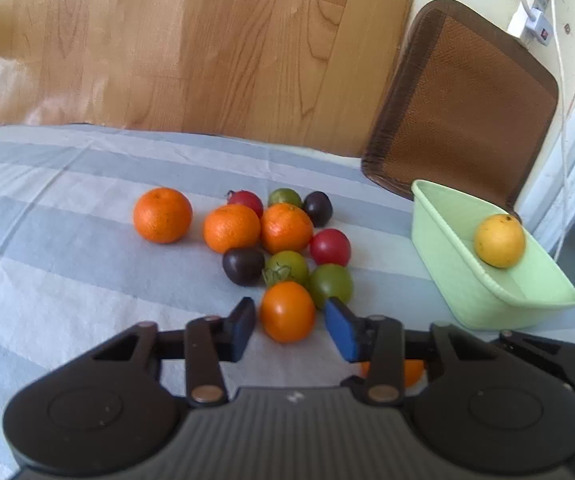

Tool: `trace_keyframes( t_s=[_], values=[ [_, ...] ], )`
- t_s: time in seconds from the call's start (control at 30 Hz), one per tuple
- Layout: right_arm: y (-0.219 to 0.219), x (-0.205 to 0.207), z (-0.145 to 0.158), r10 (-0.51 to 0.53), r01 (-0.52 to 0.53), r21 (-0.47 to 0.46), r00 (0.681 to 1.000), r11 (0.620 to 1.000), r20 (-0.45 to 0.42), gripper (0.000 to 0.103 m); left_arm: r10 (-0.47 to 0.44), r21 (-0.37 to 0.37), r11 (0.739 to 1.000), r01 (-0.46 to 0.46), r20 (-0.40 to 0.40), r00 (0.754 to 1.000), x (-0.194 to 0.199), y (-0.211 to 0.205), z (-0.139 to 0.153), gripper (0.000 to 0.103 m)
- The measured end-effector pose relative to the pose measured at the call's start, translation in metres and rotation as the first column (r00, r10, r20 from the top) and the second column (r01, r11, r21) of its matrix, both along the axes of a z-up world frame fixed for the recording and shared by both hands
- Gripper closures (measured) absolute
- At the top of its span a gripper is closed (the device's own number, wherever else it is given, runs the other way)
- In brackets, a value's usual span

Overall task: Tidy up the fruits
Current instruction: 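Carry the orange tomato into the green dish and release it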

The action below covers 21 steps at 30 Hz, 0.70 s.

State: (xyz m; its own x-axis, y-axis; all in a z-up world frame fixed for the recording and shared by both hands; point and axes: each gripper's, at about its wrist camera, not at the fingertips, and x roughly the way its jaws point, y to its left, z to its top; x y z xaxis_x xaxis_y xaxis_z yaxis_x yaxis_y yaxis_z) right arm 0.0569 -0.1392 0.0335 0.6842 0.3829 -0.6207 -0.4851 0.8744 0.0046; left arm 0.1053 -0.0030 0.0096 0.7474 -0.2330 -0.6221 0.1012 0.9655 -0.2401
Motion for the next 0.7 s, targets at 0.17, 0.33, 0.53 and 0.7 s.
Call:
trace_keyframes(
  t_s=[0.17, 0.33, 0.53, 0.7],
  values=[
    [-0.001, -0.006, 0.002, 0.012, -0.012, 0.005, 1.0, 1.0, 0.022, 0.068, 0.003, 0.008, 1.0, -0.003, 0.001, 1.0, -0.006, -0.001, 0.001, 0.073],
    [-0.013, -0.02, 0.012, 0.018, -0.02, 0.021, 0.998, 1.0, 0.066, 0.068, -0.036, -0.015, 0.999, 0.036, 0.031, 0.999, -0.019, -0.007, 0.018, 0.073],
    [-0.058, -0.022, 0.039, -0.127, 0.114, 0.077, 0.971, 0.991, 0.203, 0.068, -0.122, 0.013, 0.992, 0.122, 0.104, 0.987, -0.008, -0.046, 0.049, 0.073],
    [-0.104, 0.002, 0.04, -0.308, 0.29, 0.11, 0.926, 0.951, 0.221, 0.068, -0.207, 0.038, 0.978, 0.204, 0.117, 0.971, 0.018, -0.094, 0.056, 0.073]
  ],
)
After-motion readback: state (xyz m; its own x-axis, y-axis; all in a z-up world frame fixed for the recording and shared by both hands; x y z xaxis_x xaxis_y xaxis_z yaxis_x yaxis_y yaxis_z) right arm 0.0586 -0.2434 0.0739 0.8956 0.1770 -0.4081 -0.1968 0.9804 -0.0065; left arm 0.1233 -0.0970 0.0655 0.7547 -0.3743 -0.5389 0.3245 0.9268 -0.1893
